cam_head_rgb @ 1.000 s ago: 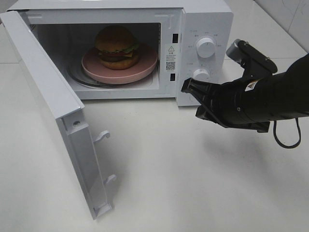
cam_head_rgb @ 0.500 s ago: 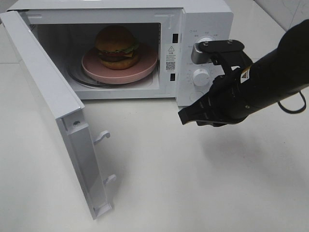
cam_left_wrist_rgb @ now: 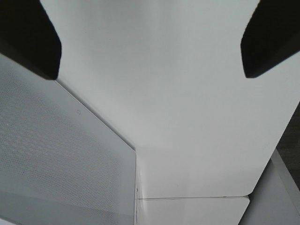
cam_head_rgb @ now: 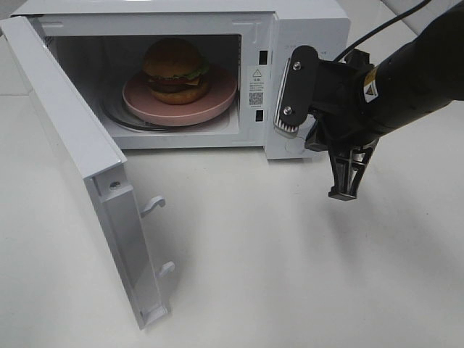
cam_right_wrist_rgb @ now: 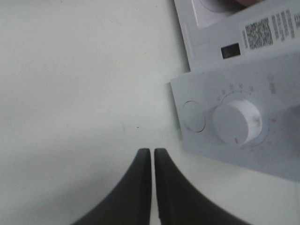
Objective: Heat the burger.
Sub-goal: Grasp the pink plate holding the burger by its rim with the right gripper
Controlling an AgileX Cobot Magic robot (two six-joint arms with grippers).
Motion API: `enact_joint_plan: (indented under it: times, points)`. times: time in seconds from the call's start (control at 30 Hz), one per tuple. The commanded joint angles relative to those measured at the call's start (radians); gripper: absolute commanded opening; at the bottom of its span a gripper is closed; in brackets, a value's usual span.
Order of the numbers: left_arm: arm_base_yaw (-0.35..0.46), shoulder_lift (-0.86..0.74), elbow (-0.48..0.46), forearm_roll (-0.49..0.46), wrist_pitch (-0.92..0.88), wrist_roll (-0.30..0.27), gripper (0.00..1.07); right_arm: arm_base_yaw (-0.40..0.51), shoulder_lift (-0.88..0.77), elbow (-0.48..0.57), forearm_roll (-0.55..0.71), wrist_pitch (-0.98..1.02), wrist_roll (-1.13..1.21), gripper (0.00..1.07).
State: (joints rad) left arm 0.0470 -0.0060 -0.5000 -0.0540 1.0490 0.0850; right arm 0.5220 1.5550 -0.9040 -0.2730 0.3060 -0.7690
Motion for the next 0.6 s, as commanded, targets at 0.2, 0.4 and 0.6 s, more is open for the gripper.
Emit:
enact_joint_plan:
  times: [0.2, 0.4, 0.6]
  points:
    - [0.004, -0.016, 0.003, -0.002, -0.01, -0.004, 0.96, -0.008, -0.01, -0.006, -0.018, -0.052, -0.534, 0.25]
    - [0.004, -0.016, 0.003, -0.002, -0.01, -0.004, 0.96, -0.006, -0.006, -0.006, -0.018, -0.115, -0.534, 0.72]
    - [0.004, -0.016, 0.003, -0.002, -0.01, -0.004, 0.96, 0.001, 0.049, -0.075, -0.033, -0.142, -0.482, 0.96]
